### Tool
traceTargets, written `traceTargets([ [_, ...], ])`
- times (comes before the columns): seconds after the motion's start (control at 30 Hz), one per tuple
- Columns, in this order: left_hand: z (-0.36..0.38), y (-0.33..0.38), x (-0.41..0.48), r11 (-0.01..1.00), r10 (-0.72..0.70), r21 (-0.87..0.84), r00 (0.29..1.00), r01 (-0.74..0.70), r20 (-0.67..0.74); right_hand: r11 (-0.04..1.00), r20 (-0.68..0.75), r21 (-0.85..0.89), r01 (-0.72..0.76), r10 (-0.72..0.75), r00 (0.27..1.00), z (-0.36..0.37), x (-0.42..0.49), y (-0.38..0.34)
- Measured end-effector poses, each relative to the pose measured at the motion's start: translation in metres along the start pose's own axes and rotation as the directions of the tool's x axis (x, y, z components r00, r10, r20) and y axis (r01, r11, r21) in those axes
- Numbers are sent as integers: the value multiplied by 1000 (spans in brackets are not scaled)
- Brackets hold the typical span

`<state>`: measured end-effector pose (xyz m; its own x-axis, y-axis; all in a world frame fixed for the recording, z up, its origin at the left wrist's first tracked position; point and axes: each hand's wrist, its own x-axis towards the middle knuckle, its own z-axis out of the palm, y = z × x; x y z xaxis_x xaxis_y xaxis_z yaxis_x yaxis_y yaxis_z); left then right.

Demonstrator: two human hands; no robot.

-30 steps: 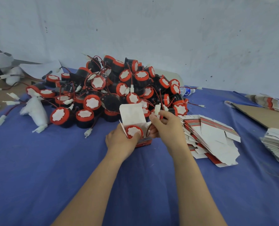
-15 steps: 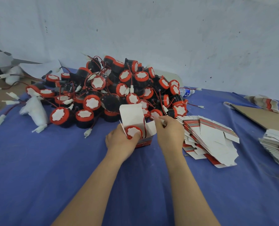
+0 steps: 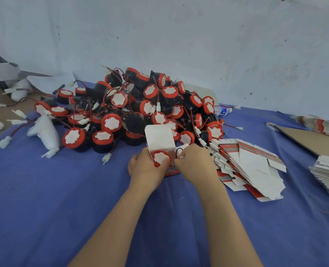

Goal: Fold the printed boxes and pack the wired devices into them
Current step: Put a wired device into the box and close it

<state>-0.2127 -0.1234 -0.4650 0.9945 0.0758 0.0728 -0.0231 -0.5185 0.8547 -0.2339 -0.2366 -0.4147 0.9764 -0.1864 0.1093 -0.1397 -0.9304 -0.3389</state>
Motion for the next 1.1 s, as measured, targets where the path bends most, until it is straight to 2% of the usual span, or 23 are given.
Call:
traceTargets([
  [0.13,1,1,1,1000,-4,-8,1000,4,3,988,175,107,111,-129,976,-12,-4,4],
  [0.2,1,0,1,1000,6,-15,1000,-6,7,976,185,151,159,-186,965,-14,-7,9],
  [0.27,1,0,0,1000,16,-24,1000,-15,12,963,112,173,205,-226,968,-10,-7,13],
  [0.37,0,-1,1,999,32,-32,999,-31,27,919,-116,320,229,-202,972,-5,-4,13],
  [0.43,0,-1,1,999,37,-34,999,-36,30,855,-233,448,261,-170,957,-6,-4,12],
  [0.5,-1,-1,1,999,38,-31,999,-37,27,796,-251,542,269,-153,956,-7,-3,13],
  [0.57,-1,-1,1,999,44,-19,999,-44,28,702,-168,670,242,-174,970,-8,-5,12],
  [0.63,-1,-1,1,998,54,-12,998,-54,35,557,-67,805,201,-252,966,-9,-6,13],
  [0.7,-1,-1,1,998,58,-7,998,-57,34,470,-16,866,168,-310,951,-10,-6,15],
  [0.77,-1,-1,0,998,58,-8,998,-58,26,500,-48,844,195,-291,956,-9,-5,16],
  [0.87,0,-1,0,999,38,-18,999,-38,12,765,-219,583,274,-176,960,-6,0,16],
  [0.9,0,0,0,999,34,-19,999,-34,10,809,-265,523,269,-145,953,-4,1,16],
  [0.97,0,0,0,999,27,-26,1000,-27,11,801,-283,550,237,-88,955,-1,4,15],
  [1.1,0,-1,-1,999,35,-24,999,-35,13,748,-228,648,142,13,974,6,9,13],
])
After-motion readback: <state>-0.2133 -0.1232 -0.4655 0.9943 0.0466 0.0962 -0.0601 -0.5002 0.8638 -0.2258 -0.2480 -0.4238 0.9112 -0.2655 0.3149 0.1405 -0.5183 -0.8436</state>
